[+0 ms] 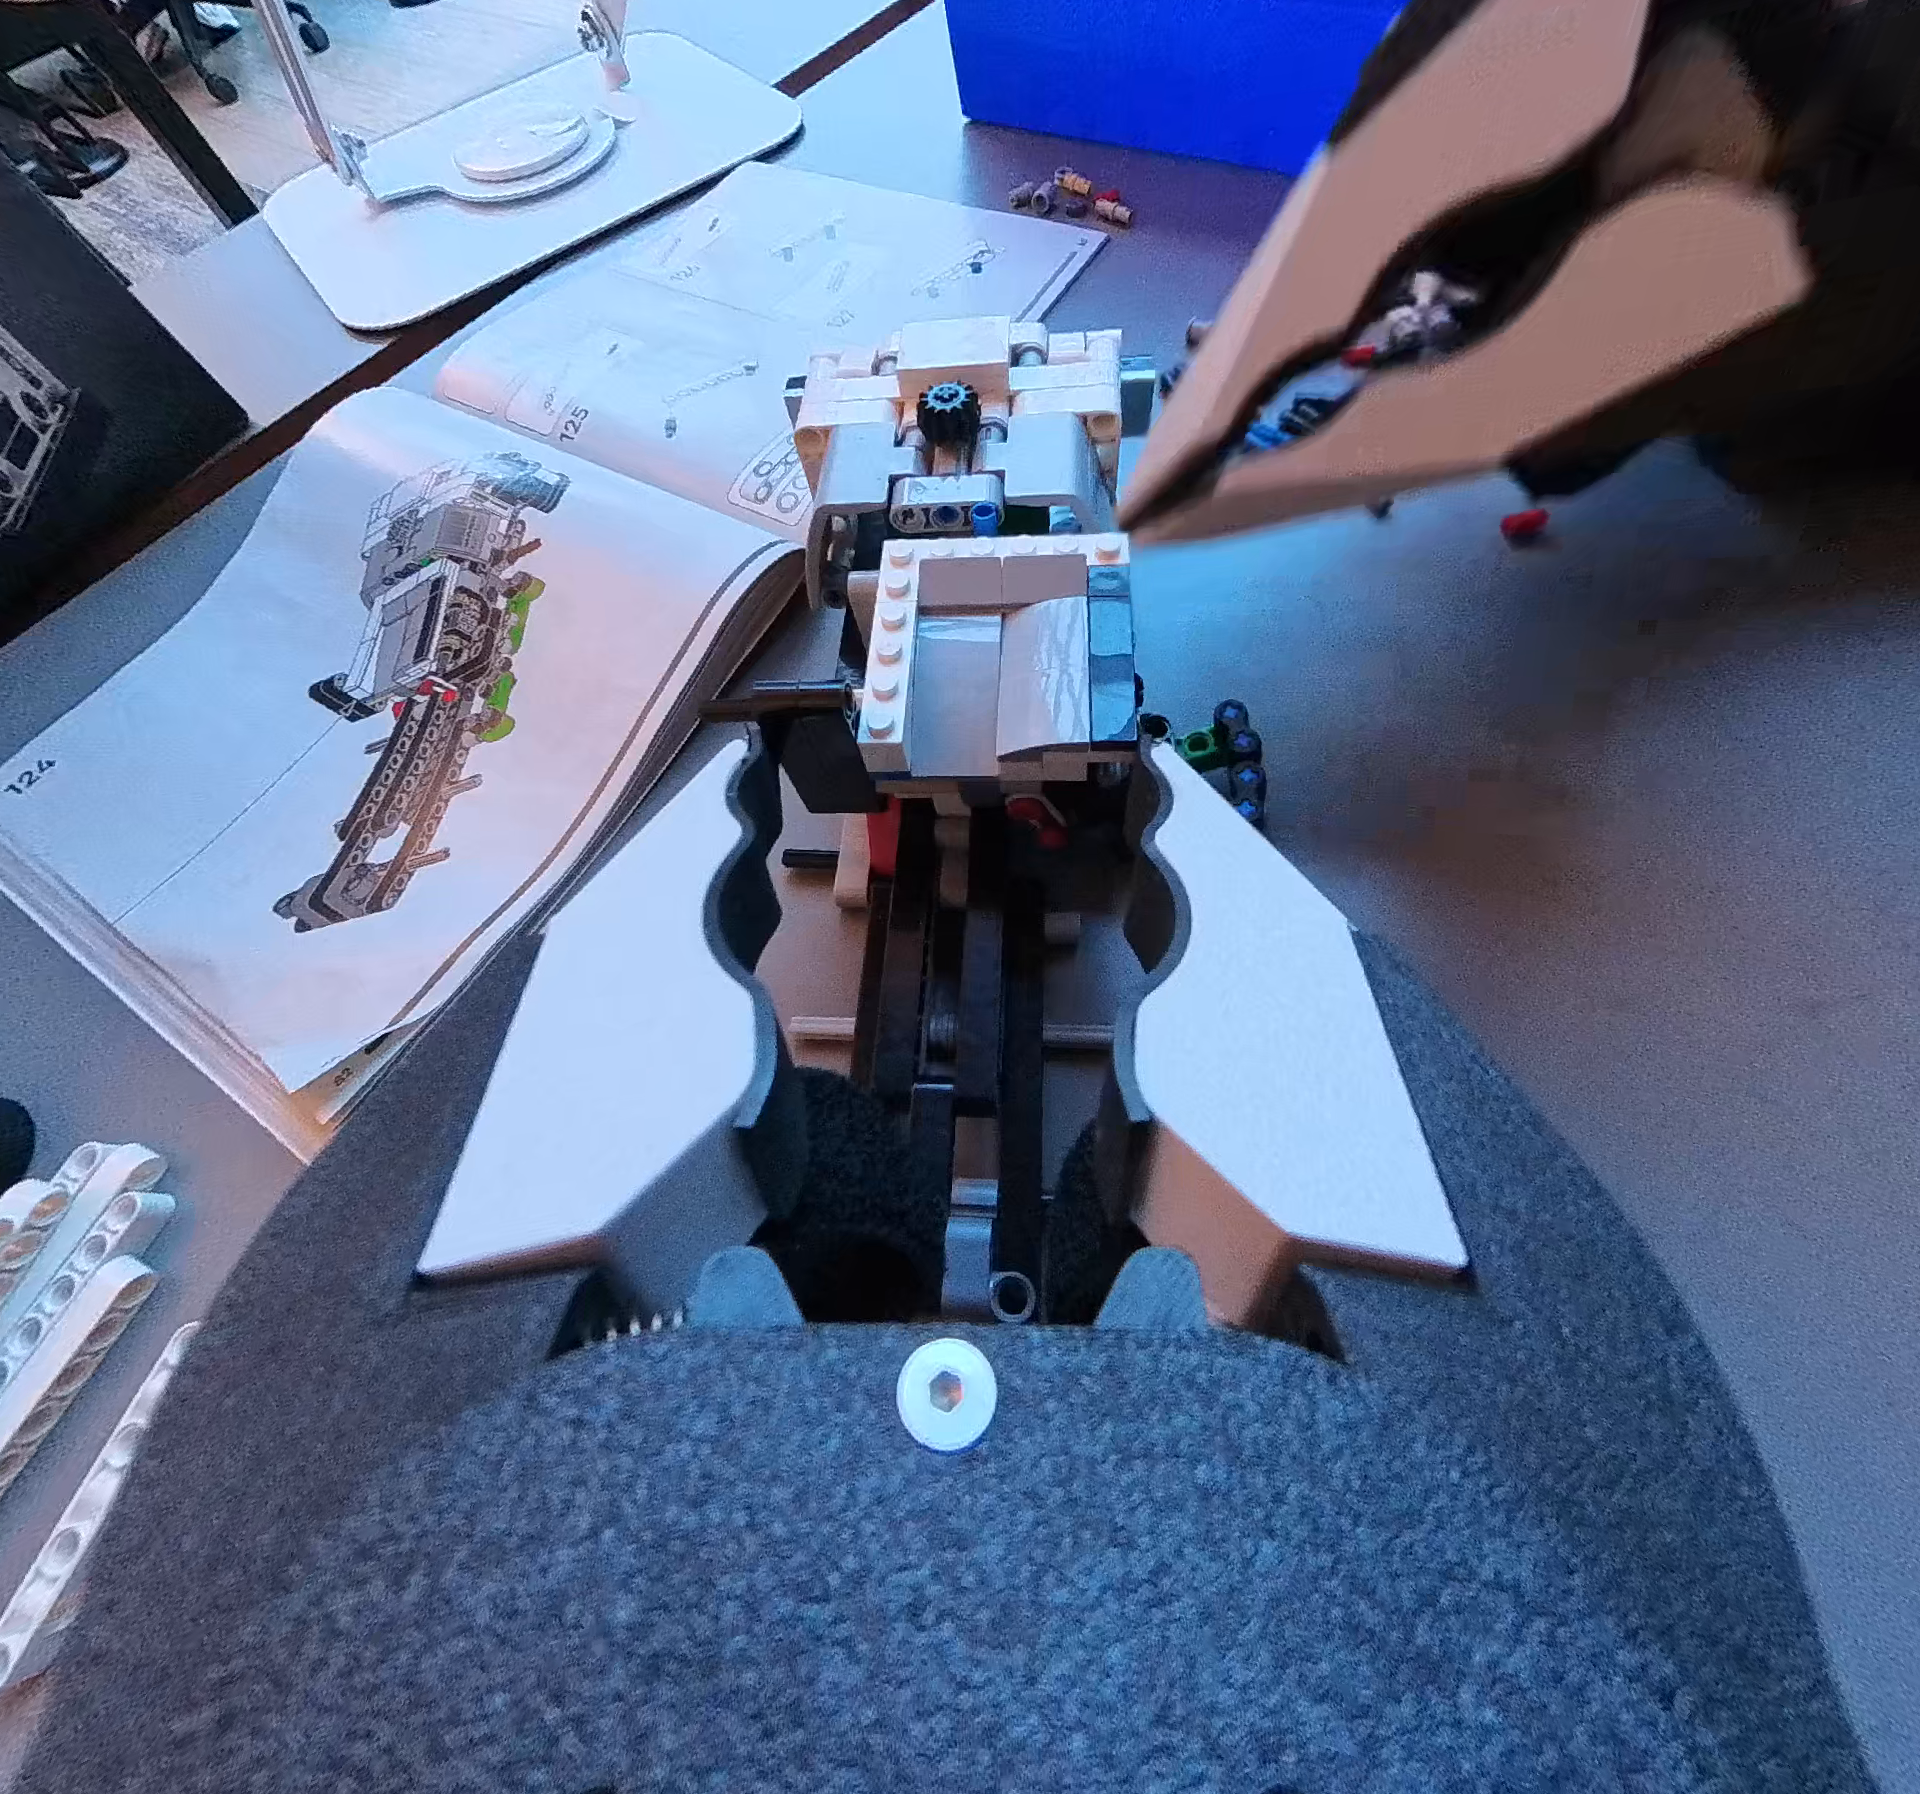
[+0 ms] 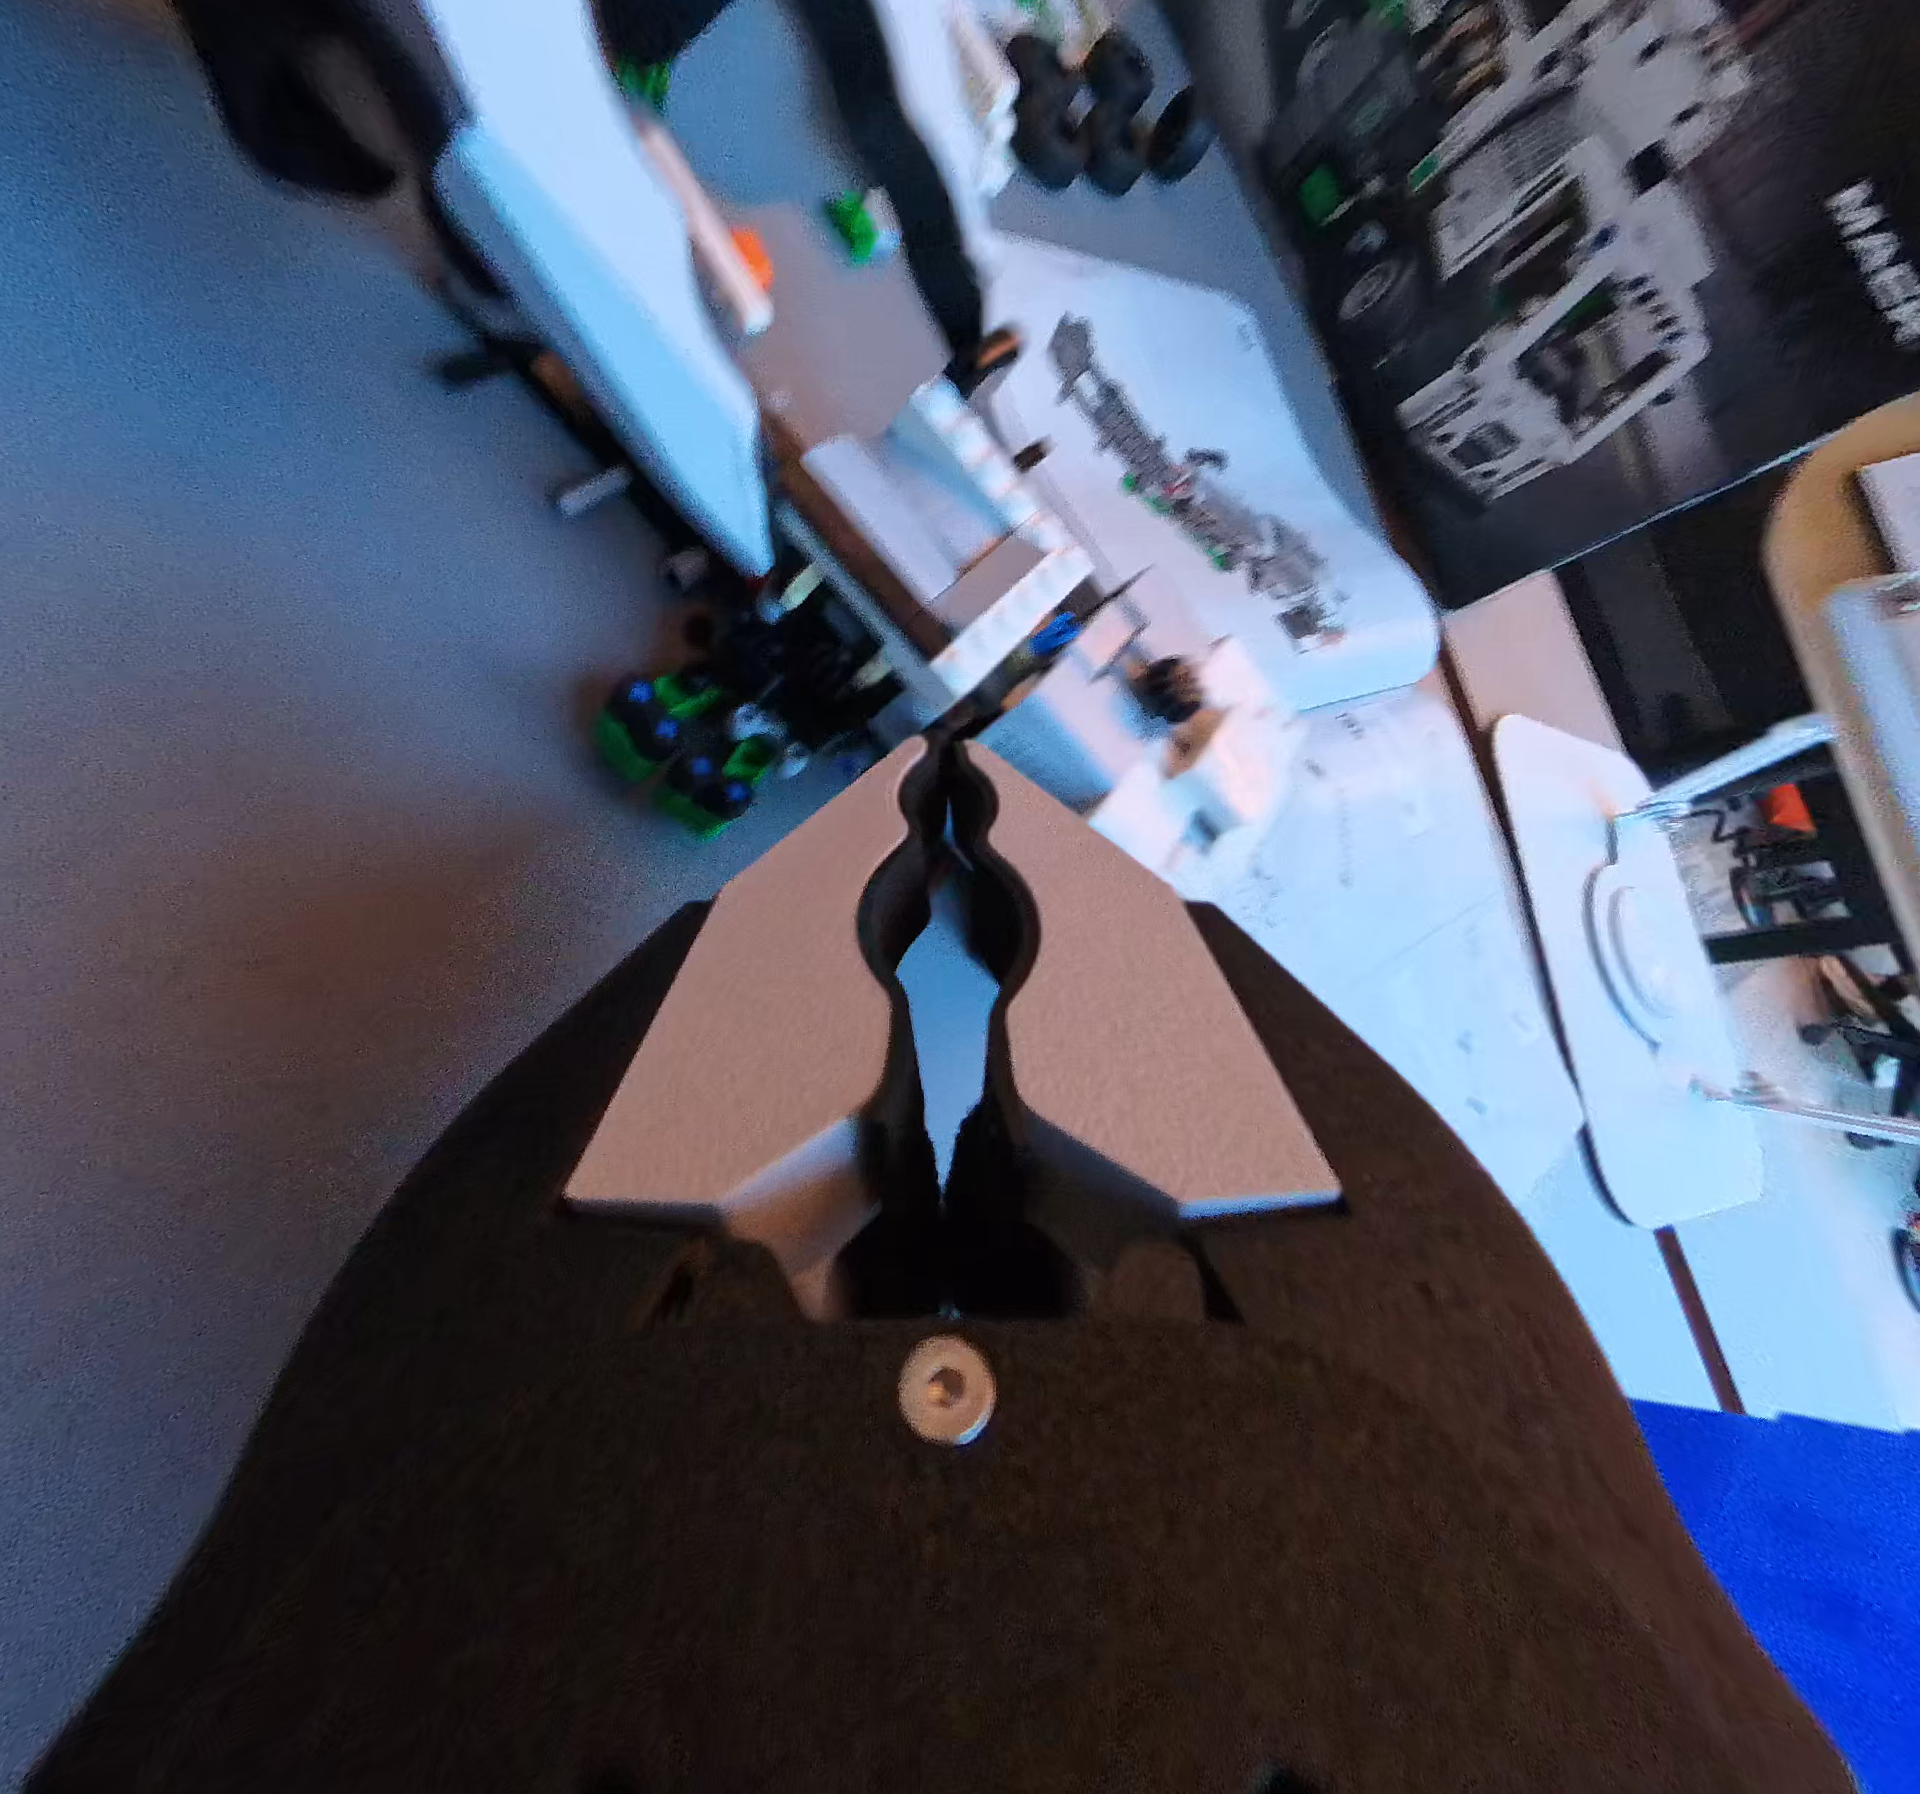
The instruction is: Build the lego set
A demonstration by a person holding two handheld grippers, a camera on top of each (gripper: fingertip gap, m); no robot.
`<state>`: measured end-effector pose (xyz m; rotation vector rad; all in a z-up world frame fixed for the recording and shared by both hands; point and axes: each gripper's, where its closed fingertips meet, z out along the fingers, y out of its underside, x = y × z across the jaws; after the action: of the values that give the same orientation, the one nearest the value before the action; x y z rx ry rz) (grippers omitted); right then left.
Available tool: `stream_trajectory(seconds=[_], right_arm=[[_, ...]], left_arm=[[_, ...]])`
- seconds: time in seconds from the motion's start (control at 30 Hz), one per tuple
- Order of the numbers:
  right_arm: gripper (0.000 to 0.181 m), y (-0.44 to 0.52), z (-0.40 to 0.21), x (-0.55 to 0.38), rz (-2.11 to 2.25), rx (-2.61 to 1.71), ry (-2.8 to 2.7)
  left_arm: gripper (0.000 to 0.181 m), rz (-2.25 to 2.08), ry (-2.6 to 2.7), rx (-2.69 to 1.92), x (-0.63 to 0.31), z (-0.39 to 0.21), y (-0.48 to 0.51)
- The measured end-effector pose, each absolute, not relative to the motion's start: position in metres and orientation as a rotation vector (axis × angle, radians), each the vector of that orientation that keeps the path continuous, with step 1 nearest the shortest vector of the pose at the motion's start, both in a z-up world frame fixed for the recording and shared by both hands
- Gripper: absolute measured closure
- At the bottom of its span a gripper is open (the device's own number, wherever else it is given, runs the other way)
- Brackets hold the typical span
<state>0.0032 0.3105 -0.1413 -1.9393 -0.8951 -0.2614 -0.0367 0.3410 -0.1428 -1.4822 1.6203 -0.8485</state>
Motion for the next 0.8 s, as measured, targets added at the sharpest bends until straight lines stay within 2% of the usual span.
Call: stream_trajectory(seconds=[0.17,0.53,0.8], right_arm=[[0.181,0.318,-0.112,0.019,-0.197,-1.889,-0.721],[0.181,0.323,-0.127,0.000,-0.149,-1.912,-0.788],[0.181,0.322,-0.128,0.001,-0.295,-1.895,-0.855]], left_arm=[[0.115,-0.853,1.622,-1.481,-0.036,-0.143,0.341],[0.116,-0.862,1.622,-1.477,-0.036,-0.143,0.341],[0.116,-0.856,1.621,-1.474,-0.037,-0.144,0.341]])
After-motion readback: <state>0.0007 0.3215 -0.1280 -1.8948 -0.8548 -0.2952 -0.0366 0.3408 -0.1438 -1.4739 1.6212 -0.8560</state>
